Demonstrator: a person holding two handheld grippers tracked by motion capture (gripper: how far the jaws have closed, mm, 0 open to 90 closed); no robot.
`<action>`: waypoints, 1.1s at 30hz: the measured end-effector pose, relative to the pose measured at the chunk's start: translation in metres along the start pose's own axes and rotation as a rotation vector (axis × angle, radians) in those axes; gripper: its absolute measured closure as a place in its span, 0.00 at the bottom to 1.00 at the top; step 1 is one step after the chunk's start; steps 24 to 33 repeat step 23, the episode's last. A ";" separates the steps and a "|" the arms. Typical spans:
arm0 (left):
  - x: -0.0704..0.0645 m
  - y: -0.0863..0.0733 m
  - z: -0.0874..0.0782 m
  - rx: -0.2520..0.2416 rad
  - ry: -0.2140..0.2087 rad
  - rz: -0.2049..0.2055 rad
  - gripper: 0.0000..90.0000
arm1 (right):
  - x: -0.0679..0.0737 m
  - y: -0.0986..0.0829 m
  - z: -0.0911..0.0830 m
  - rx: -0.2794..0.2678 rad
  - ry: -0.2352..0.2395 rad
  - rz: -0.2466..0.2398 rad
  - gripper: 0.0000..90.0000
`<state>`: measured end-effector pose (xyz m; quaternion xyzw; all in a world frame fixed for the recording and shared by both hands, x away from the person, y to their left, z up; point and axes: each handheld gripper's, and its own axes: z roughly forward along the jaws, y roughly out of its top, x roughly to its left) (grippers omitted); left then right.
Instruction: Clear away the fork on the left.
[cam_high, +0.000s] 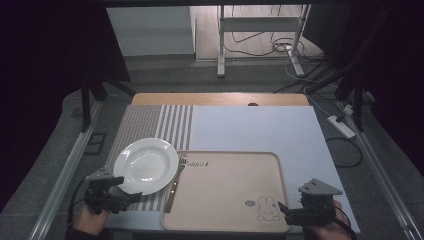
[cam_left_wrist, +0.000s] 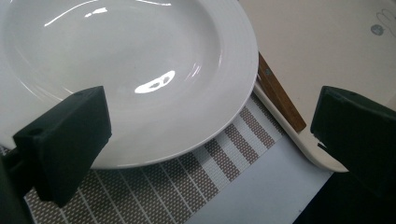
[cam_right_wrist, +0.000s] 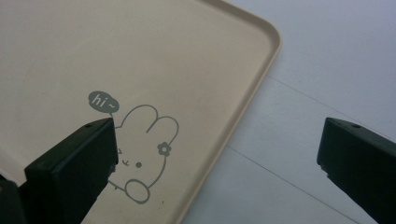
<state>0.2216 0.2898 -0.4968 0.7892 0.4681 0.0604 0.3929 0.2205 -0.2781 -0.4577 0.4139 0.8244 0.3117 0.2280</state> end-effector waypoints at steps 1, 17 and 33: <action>0.000 -0.001 0.000 0.001 0.002 0.000 0.00 | 0.000 0.000 0.000 0.000 0.000 0.000 0.00; -0.009 -0.011 -0.011 -0.006 0.063 0.025 0.00 | 0.001 0.000 0.000 0.002 -0.003 -0.004 0.00; -0.011 -0.012 -0.012 -0.006 0.072 0.032 0.00 | 0.001 0.000 0.000 0.004 -0.006 -0.008 0.00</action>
